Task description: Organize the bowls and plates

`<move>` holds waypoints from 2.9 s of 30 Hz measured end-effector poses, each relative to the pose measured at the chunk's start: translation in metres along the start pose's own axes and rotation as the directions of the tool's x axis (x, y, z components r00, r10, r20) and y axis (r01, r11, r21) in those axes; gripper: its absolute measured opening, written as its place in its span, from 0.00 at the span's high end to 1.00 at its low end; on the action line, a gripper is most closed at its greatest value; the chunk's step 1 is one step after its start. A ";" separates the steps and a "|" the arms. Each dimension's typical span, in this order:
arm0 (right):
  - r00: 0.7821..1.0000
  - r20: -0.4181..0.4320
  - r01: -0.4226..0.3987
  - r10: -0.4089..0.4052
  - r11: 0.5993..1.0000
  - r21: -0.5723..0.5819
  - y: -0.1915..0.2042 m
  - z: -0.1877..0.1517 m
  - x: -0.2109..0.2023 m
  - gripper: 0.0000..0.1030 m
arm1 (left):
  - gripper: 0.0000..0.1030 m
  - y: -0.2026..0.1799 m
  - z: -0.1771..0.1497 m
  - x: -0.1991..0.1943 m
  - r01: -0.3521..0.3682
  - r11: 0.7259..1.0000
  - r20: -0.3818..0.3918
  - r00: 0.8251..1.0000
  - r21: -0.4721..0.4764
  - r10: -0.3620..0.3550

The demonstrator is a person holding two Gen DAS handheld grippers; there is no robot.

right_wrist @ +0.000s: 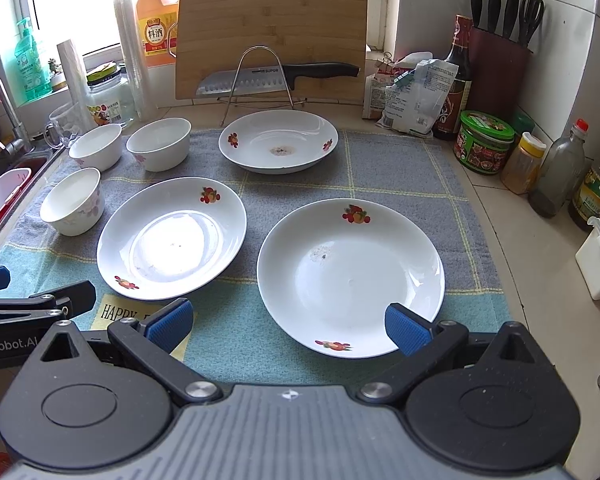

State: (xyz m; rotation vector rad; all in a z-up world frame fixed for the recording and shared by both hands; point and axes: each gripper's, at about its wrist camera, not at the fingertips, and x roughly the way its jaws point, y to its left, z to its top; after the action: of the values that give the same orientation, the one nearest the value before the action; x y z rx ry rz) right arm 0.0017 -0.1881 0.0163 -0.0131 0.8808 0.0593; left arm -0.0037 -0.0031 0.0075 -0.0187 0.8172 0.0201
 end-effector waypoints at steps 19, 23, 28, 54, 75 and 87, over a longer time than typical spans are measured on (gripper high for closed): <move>1.000 0.006 0.002 -0.002 1.000 -0.004 0.000 0.000 0.000 0.00 | 0.01 0.000 0.000 -0.001 0.000 1.000 0.002 1.000 -0.003 0.000; 1.000 0.009 0.004 -0.004 1.000 -0.007 0.000 0.001 0.000 0.00 | 0.01 -0.001 0.000 -0.001 -0.001 1.000 0.001 1.000 -0.001 0.001; 1.000 0.011 0.007 -0.007 1.000 -0.009 0.001 0.000 0.000 0.00 | 0.01 0.000 0.000 0.000 0.000 1.000 0.001 1.000 -0.003 0.000; 1.000 0.016 0.019 -0.019 1.000 -0.011 0.003 0.002 0.001 0.00 | 0.01 0.004 0.002 0.003 0.022 1.000 0.001 1.000 0.001 -0.022; 0.995 0.081 0.051 -0.050 0.999 -0.011 0.019 -0.002 -0.012 0.00 | 0.01 0.022 0.002 0.009 0.127 0.990 0.035 0.991 0.068 -0.129; 0.984 0.148 0.106 -0.103 0.994 -0.014 0.017 -0.017 -0.029 0.00 | 0.01 0.026 -0.004 0.017 0.249 0.955 0.048 0.964 0.160 -0.260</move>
State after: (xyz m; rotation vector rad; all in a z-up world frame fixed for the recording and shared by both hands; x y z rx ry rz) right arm -0.0307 -0.1733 0.0282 -0.0746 0.7307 -0.0282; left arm 0.0041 0.0230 -0.0079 0.0210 0.7412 -0.2846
